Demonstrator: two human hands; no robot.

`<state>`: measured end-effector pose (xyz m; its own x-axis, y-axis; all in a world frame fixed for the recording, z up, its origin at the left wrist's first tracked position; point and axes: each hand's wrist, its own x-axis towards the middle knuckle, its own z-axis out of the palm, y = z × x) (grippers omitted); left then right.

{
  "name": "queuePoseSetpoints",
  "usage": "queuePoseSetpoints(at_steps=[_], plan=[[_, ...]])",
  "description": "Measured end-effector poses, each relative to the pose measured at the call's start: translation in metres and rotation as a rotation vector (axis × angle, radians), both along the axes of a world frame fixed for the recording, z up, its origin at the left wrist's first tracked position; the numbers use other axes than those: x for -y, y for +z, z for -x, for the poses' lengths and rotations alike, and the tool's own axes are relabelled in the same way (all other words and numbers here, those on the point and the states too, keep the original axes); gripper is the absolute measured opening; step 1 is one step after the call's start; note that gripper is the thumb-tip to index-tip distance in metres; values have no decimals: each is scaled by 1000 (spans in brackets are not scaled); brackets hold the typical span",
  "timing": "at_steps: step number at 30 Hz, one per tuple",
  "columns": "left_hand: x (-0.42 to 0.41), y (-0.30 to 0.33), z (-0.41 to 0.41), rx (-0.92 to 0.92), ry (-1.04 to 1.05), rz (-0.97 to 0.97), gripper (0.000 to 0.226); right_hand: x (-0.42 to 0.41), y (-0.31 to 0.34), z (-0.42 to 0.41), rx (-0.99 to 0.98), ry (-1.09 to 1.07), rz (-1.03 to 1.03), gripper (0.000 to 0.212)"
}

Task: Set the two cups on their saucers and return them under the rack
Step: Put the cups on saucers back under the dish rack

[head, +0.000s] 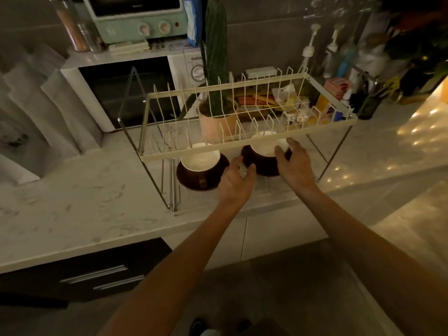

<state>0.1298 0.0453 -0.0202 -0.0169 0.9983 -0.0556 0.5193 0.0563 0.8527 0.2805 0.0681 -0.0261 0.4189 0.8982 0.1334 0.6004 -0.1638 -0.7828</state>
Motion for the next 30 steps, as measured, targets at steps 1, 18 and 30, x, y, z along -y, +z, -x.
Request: queuePoseSetpoints(at_steps=[1,18,30], plan=[[-5,-2,-6,16,20,38,55,-3,1,-3,-46,-5,15,54],[-35,-24,-38,867,311,547,39,-24,0,-12,-492,-74,131,45],[-34,-28,-39,859,400,572,43,-18,-1,-12,-516,-69,141,42]])
